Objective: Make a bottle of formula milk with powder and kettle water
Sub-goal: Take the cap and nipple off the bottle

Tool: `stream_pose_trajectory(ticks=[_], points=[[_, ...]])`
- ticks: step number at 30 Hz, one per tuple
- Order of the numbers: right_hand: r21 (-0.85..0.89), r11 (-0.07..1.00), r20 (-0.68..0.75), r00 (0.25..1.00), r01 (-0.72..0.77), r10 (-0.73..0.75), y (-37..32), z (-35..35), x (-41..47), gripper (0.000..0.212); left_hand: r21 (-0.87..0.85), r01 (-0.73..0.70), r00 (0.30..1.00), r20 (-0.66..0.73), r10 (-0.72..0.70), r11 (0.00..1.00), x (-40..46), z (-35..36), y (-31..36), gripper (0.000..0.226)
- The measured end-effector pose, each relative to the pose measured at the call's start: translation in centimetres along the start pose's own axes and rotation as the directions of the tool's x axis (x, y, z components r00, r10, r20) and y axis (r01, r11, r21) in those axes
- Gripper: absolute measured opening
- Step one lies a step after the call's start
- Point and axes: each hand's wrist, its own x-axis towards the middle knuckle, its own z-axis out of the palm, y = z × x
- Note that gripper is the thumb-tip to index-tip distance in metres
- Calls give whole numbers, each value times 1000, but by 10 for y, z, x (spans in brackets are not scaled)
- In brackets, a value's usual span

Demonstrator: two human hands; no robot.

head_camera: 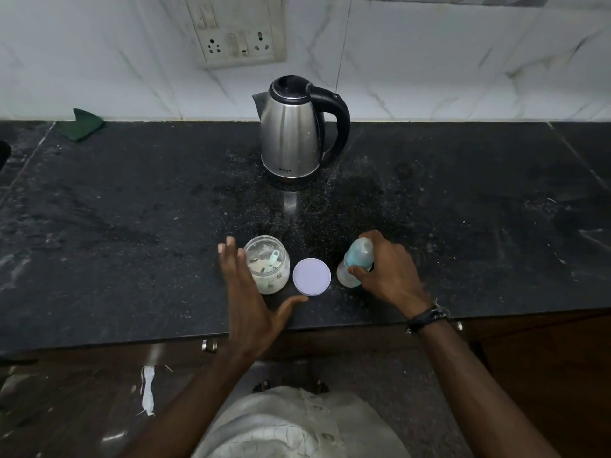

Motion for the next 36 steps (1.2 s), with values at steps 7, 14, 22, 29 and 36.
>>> stream_pose_trajectory(ticks=[7,14,22,29,36], points=[[-27,1000,5,1000,-7,7,-2,-1,2,56,-247,-175,964,152,217,953,2,27,56,96],[-17,1000,7,1000,-5,5,-2,-3,3,54,-367,337,875,461,-145,867,27,77,66,101],[-85,996,33,999,-3,5,-5,-5,2,55,-331,301,861,497,-106,895,41,103,51,81],[-281,959,-33,998,39,-50,-15,-18,3,66,-343,236,893,446,-63,909,43,106,46,69],[-456,889,-54,999,-24,-1,-42,-21,12,53,-301,250,891,444,-97,920,43,107,45,62]])
